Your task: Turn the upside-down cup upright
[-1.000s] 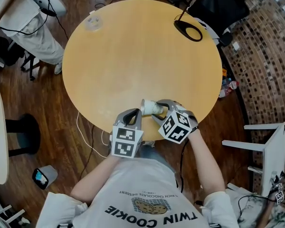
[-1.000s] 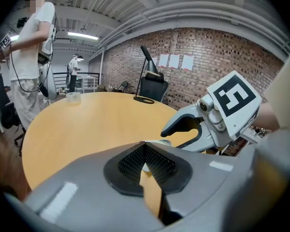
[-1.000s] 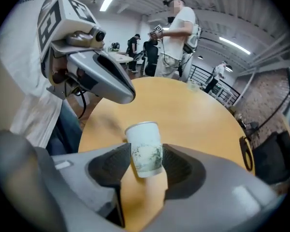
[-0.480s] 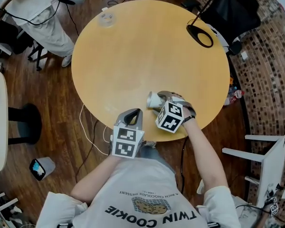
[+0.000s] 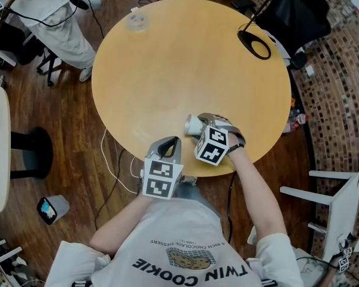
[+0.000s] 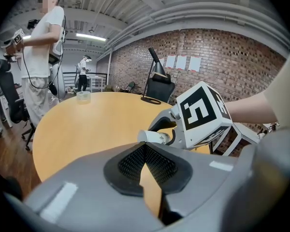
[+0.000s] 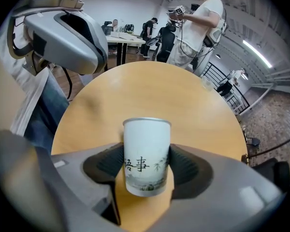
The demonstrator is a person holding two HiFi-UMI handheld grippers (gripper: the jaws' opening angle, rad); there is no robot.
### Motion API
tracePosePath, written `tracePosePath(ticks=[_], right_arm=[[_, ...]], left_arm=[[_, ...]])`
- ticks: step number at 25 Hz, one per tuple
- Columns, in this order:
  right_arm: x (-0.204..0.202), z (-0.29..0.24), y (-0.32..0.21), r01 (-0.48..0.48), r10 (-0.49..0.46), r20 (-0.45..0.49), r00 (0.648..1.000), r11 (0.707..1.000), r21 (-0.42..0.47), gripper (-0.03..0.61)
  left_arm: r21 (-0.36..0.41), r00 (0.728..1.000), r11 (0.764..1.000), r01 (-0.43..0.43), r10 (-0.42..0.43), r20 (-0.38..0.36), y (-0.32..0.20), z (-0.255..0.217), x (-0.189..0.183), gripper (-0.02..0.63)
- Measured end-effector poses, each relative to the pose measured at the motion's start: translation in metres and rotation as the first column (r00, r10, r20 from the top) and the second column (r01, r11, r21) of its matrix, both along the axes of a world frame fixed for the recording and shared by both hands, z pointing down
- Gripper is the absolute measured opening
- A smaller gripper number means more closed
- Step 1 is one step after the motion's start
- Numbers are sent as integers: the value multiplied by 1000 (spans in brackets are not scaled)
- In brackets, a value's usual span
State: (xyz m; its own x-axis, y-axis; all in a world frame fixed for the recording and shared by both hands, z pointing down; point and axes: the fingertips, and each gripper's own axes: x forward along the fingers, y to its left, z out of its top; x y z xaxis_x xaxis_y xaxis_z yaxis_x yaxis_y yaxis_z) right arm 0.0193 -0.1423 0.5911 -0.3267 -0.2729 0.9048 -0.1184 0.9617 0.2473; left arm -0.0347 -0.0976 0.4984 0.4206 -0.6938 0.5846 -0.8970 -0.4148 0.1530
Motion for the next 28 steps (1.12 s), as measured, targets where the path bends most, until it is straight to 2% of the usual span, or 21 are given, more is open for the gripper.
tracePosePath(ticks=[4, 6, 8, 10, 13, 16, 18, 21, 28], right_arm=[[-1, -4, -1, -26, 26, 13, 1000, 1000, 14, 281], [0, -14, -5, -98, 95, 88, 992, 995, 32, 281], [1, -27, -11, -209, 200, 207, 958, 978, 21, 281], [8, -36, -16, -336, 324, 330, 887, 942, -21, 281], [22, -41, -20, -513, 497, 482, 722, 852, -110, 281], [38, -45, -23, -629, 583, 603, 544, 759, -166, 281], [48, -46, -22, -680, 597, 655, 462, 713, -170, 281], [57, -44, -17, -727, 602, 691, 401, 668, -160, 281], [67, -34, -2, -765, 626, 702, 341, 618, -179, 281]], left_arm=[[1, 1000, 1000, -7, 7, 0, 1, 0, 2, 2], [1, 1000, 1000, -10, 10, 0, 1, 0, 3, 2], [1, 1000, 1000, -14, 14, 1, 0, 0, 4, 2], [1, 1000, 1000, -24, 24, -2, -2, -1, 8, 2], [3, 999, 999, -48, 48, 1, -4, -4, 17, 2], [2, 998, 998, -66, 66, 5, -5, -3, 25, 2], [3, 997, 997, -81, 80, 10, -4, -1, 30, 2], [2, 995, 995, -96, 96, 17, -3, -1, 35, 2], [1, 993, 993, -119, 119, 24, -1, 1, 44, 2]])
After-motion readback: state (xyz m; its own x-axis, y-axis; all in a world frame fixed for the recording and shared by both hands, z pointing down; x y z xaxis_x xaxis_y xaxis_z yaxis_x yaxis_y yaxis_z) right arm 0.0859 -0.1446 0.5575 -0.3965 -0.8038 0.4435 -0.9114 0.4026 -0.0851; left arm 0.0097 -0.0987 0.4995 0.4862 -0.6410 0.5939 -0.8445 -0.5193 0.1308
